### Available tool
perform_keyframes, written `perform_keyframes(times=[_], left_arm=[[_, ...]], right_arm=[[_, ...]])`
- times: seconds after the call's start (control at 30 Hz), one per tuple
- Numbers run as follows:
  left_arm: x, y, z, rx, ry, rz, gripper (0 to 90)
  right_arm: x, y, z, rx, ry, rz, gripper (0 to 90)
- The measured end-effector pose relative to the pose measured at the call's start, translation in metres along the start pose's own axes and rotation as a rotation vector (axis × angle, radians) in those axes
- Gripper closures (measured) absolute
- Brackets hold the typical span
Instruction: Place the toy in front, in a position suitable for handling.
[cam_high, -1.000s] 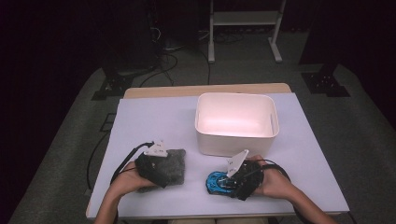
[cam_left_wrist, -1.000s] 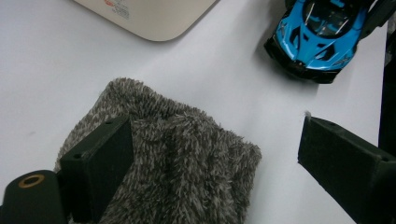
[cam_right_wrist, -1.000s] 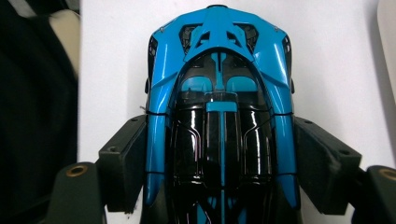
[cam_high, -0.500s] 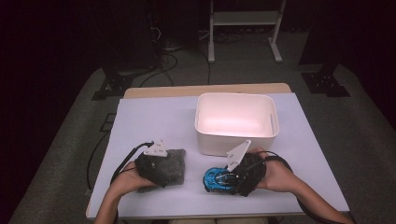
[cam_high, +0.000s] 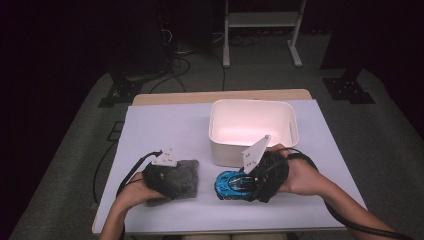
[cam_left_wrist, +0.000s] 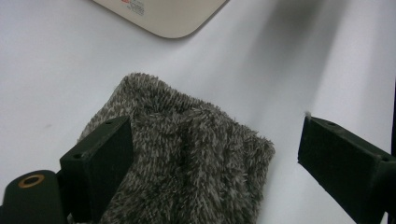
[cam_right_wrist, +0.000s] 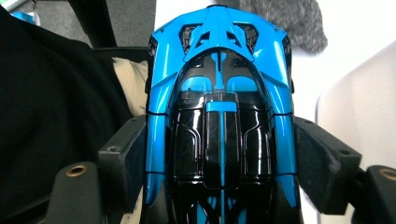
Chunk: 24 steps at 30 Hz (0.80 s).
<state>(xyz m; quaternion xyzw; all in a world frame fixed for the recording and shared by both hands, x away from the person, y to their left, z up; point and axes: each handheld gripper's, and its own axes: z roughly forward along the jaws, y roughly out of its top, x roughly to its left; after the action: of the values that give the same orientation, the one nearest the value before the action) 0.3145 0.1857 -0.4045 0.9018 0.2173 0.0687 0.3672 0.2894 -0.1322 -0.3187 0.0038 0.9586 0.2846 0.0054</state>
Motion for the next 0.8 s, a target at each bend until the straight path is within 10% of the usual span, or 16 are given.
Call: perform_keyframes(times=[0.8], left_arm=[[0.002,-0.002,-0.005,-0.02,0.035,-0.022,5.1]], right_arm=[[-0.042,0.035,-0.07,-0.008,-0.036,0.029,25.2]])
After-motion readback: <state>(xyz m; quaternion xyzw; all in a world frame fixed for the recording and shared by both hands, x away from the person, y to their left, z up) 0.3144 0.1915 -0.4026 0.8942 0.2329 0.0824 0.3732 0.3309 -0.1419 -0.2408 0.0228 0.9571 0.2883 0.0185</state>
